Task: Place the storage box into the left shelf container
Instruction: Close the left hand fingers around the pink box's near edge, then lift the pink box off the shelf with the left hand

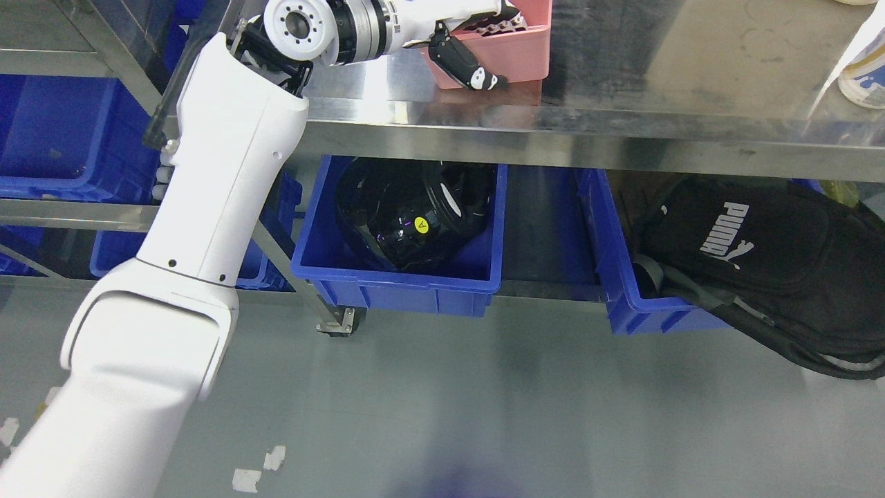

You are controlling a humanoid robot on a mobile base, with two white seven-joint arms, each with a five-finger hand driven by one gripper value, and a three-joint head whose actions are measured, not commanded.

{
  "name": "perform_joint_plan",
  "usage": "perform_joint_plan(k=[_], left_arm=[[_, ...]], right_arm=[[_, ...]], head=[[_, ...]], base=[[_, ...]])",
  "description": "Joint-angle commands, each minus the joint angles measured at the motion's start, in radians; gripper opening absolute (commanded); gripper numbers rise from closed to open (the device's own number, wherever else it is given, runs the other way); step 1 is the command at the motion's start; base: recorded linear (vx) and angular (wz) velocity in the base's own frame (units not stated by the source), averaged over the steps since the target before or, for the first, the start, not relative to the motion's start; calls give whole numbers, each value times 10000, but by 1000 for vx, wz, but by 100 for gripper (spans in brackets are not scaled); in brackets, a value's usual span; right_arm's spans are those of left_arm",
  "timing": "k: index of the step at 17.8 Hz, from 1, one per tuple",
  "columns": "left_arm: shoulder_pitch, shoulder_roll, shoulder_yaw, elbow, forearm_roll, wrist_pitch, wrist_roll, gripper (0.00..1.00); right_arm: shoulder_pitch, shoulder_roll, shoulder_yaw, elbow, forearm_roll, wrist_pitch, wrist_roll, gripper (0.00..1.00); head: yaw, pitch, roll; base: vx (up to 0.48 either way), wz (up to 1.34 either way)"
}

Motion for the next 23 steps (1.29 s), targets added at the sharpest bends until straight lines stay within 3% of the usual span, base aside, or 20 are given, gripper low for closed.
perform_joint_plan(k=[1, 5, 10, 13, 20, 23], left_arm=[[371, 141, 2017, 526, 43, -1240, -567, 0], [1017, 141, 3230, 495, 760, -2209, -829, 0], [1645, 141, 3264, -223, 4807, -2241, -721, 0], [1922, 141, 3264, -623, 6375, -2286, -508, 0], [3469, 141, 3049, -2493, 8110, -3835, 167, 0], [4405, 141, 3034, -3673, 8342, -4416, 1284, 0]], right_arm=[[-46, -175, 1, -174, -215, -8, -62, 100], [-31, -175, -14, -174, -215, -8, -62, 100], [-46, -175, 1, -174, -215, -8, -62, 100], [-46, -175, 1, -174, -215, -8, -47, 100], [-31, -175, 1, -174, -215, 7, -62, 100], [-31, -175, 1, -174, -215, 7, -62, 100]], head=[[0, 0, 0], [0, 0, 0], [0, 0, 0], [0, 0, 0], [0, 0, 0], [0, 0, 0]], base=[[0, 0], [0, 0], [0, 0], [5, 43], [-1, 5], [6, 65]])
